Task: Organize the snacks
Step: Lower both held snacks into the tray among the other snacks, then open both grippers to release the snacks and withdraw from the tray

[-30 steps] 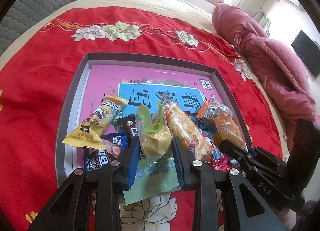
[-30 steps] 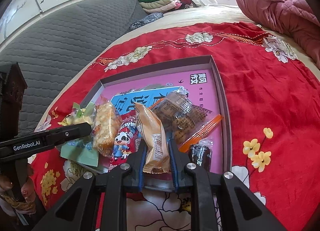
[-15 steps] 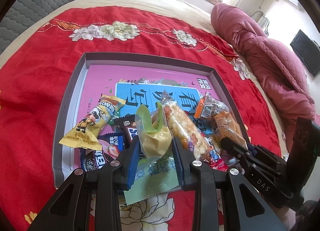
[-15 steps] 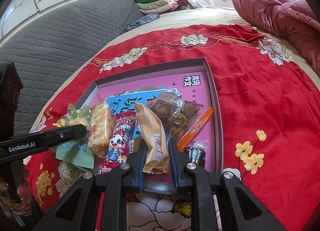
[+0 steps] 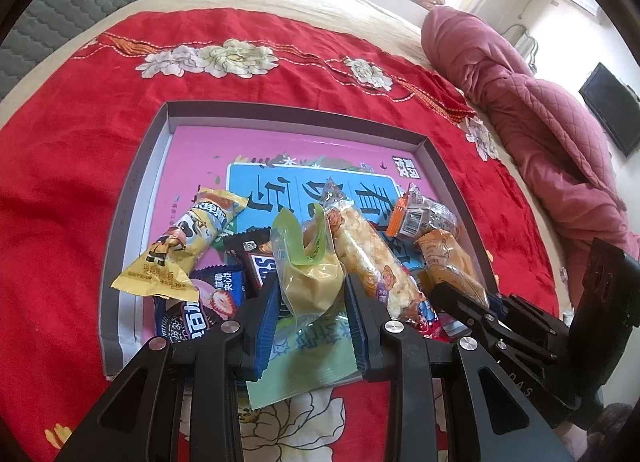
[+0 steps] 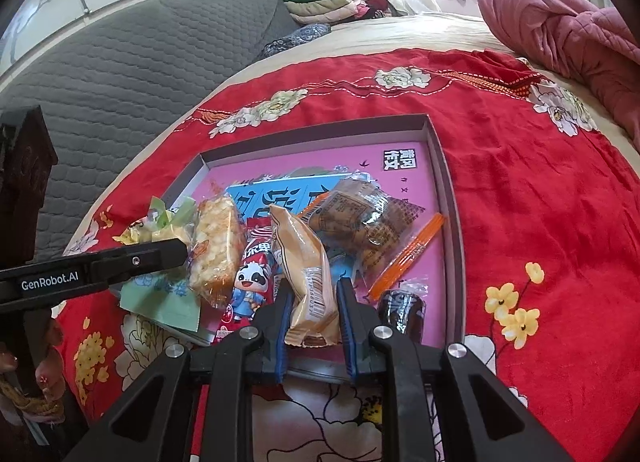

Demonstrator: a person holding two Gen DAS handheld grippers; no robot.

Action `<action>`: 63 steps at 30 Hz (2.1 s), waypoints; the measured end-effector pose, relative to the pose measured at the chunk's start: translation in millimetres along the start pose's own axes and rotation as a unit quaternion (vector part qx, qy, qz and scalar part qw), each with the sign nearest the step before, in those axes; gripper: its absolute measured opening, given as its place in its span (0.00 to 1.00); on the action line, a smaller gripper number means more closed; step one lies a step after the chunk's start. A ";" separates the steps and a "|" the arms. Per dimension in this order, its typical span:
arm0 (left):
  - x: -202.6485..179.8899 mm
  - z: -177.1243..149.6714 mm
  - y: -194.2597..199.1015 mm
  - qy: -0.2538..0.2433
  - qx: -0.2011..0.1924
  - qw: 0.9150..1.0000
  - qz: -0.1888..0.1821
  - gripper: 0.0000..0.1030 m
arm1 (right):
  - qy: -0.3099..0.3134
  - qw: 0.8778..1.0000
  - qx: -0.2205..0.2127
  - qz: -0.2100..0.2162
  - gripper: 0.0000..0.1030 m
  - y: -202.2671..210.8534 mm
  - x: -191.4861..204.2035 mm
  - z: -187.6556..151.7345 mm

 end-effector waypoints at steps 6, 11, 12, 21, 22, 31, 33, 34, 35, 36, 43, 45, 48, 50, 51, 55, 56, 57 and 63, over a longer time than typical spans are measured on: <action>-0.5 -0.5 -0.5 0.000 0.000 1.000 -0.001 0.32 | -0.003 1.000 -0.001 -0.003 0.22 0.1 -0.4 1.1; -0.2 -0.3 -0.4 0.002 0.000 1.000 -0.002 0.32 | -0.011 1.000 -0.007 -0.003 0.30 2.7 -3.4 3.2; -0.2 -0.4 -0.2 0.002 0.000 1.000 -0.002 0.32 | -0.013 1.000 -0.009 -0.003 0.31 3.2 -4.4 3.6; 0.1 -0.3 0.0 0.005 0.001 1.000 -0.002 0.34 | -0.018 1.000 -0.013 -0.004 0.31 4.2 -7.1 5.2; 0.5 0.0 -0.2 0.005 0.001 1.000 -0.001 0.38 | -0.019 1.000 -0.013 -0.003 0.31 4.3 -7.3 5.0; -0.4 0.2 2.2 0.004 0.001 1.000 -0.002 0.42 | -0.012 1.000 -0.013 0.003 0.31 4.4 -3.5 4.8; -0.4 0.2 2.6 0.003 0.001 1.000 -0.002 0.42 | -0.011 1.000 -0.013 0.002 0.31 4.8 -3.3 5.1; -1.1 0.2 2.8 0.003 0.001 1.000 -0.003 0.42 | -0.011 1.000 -0.015 0.002 0.31 5.5 -3.3 5.2; -1.7 0.2 3.2 0.002 0.001 1.000 -0.004 0.42 | -0.012 1.000 -0.017 0.002 0.31 6.1 -3.3 5.6; -1.6 -0.1 4.0 0.002 0.000 1.000 -0.004 0.42 | -0.012 1.000 -0.019 0.001 0.31 6.7 -3.6 6.1; -4.0 -0.2 7.1 -0.004 -0.001 1.000 -0.003 0.43 | -0.025 0.999 -0.025 -0.015 0.31 9.2 -11.2 7.2; -3.6 0.3 7.9 -0.005 -0.001 1.000 -0.002 0.46 | -0.025 0.999 -0.027 -0.014 0.31 9.9 -11.2 7.6; -3.8 0.3 10.6 -0.006 -0.002 1.000 -0.002 0.48 | -0.024 0.999 -0.027 -0.012 0.33 10.4 -10.2 8.0; -4.4 0.1 11.9 -0.008 -0.002 1.000 0.001 0.50 | -0.023 0.999 -0.029 -0.010 0.36 11.3 -9.7 8.6; -4.7 0.0 12.9 -0.009 -0.002 1.000 0.001 0.51 | -0.024 0.999 -0.030 -0.009 0.36 12.0 -9.2 8.8; -5.5 -0.1 16.8 -0.011 -0.004 1.000 0.003 0.54 | -0.024 0.999 -0.033 -0.008 0.37 14.0 -9.2 9.0; -5.4 -0.2 17.7 -0.011 -0.004 1.000 0.003 0.54 | -0.023 0.999 -0.034 -0.008 0.37 14.5 -9.2 9.2; -5.3 -0.1 18.7 -0.012 -0.004 1.000 0.005 0.55 | -0.023 0.999 -0.035 -0.009 0.37 14.7 -9.2 9.5; -5.6 0.2 23.8 -0.014 -0.007 1.000 0.010 0.60 | -0.027 0.999 -0.038 -0.016 0.38 16.4 -11.7 9.8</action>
Point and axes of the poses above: each gripper's, at about its wrist camera, not at the fingertips, and y roughly against the way its jaws point, x to its left, z to its top, the point moved 2 cm from there along -y, roughly the way its jaws point
